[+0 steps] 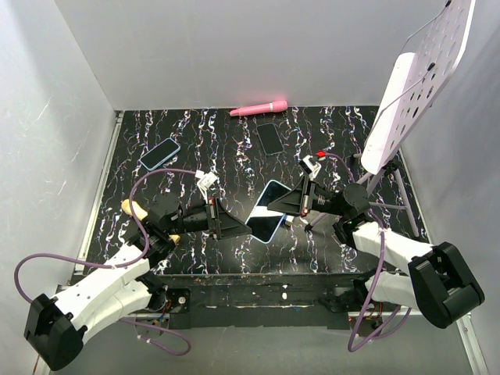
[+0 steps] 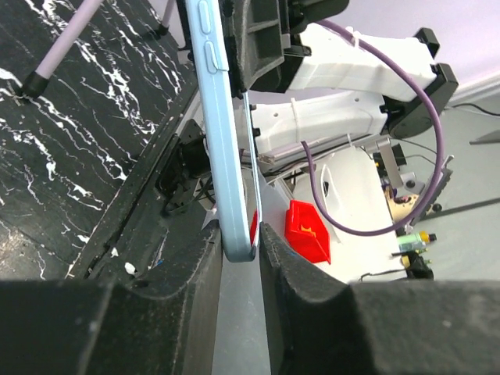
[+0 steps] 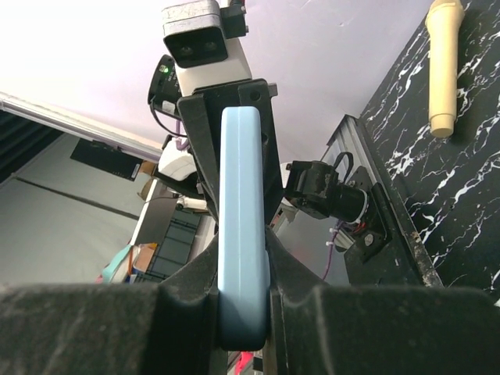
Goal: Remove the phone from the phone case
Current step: Remove the phone case from the phone.
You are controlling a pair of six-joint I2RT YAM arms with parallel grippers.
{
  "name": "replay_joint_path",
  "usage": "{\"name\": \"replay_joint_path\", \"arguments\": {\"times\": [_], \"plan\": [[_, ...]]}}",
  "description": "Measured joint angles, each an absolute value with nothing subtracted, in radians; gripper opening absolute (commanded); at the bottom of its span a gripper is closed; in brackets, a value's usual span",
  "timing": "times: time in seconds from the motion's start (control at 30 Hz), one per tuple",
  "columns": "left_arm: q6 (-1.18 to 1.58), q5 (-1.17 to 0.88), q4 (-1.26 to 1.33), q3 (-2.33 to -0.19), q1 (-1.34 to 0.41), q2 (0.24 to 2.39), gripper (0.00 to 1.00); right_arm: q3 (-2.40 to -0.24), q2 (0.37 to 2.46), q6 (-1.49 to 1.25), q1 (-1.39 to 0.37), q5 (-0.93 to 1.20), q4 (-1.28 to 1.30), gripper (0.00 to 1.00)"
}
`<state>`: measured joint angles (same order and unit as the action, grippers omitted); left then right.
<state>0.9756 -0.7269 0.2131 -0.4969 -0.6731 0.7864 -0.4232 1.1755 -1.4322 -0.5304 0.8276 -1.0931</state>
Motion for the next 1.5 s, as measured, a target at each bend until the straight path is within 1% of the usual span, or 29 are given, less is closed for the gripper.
{"name": "replay_joint_path", "arguments": {"times": [0.07,0.1,0.13,0.3,0.53,0.67,0.83,1.0,1.13,1.23,1.37,1.5], "plan": [[0.968,-0.755,0.239,-0.497,-0.671,0.797,0.13,-0.423,1.176,-1.445,-0.53,0.833,-1.11,0.01],[0.962,-0.767,0.249,-0.497,-0.67,0.798,0.05,-0.423,1.176,-1.45,-0.53,0.838,-1.118,0.01],[0.959,-0.775,0.255,-0.497,-0.67,0.798,0.0,-0.424,1.175,-1.451,-0.53,0.84,-1.125,0.01],[0.939,-0.816,0.312,-0.496,-0.667,0.815,0.0,-0.44,1.152,-1.414,-0.53,0.859,-1.133,0.01],[0.925,-0.938,0.567,-0.47,-0.663,0.89,0.0,-0.457,1.102,-1.414,-0.525,0.895,-1.134,0.01],[0.847,-0.996,0.597,-0.487,-0.663,0.921,0.0,-0.457,1.088,-1.423,-0.525,0.904,-1.14,0.01],[0.769,-1.07,0.622,-0.534,-0.663,0.965,0.0,-0.449,1.09,-1.478,-0.517,0.905,-1.22,0.01],[0.805,-1.166,0.784,-0.545,-0.662,1.059,0.0,-0.42,1.132,-1.578,-0.51,0.912,-1.314,0.01],[0.834,-1.24,0.871,-0.546,-0.663,1.128,0.0,-0.404,1.169,-1.648,-0.51,0.924,-1.332,0.01],[0.81,-1.275,0.876,-0.554,-0.665,1.143,0.0,-0.394,1.172,-1.682,-0.511,0.924,-1.331,0.01],[0.69,-1.283,0.842,-0.565,-0.672,1.122,0.0,-0.394,1.172,-1.757,-0.512,0.904,-1.309,0.01],[0.568,-1.171,0.704,-0.588,-0.677,1.105,0.0,-0.394,1.169,-1.789,-0.52,0.848,-1.297,0.01]]}}
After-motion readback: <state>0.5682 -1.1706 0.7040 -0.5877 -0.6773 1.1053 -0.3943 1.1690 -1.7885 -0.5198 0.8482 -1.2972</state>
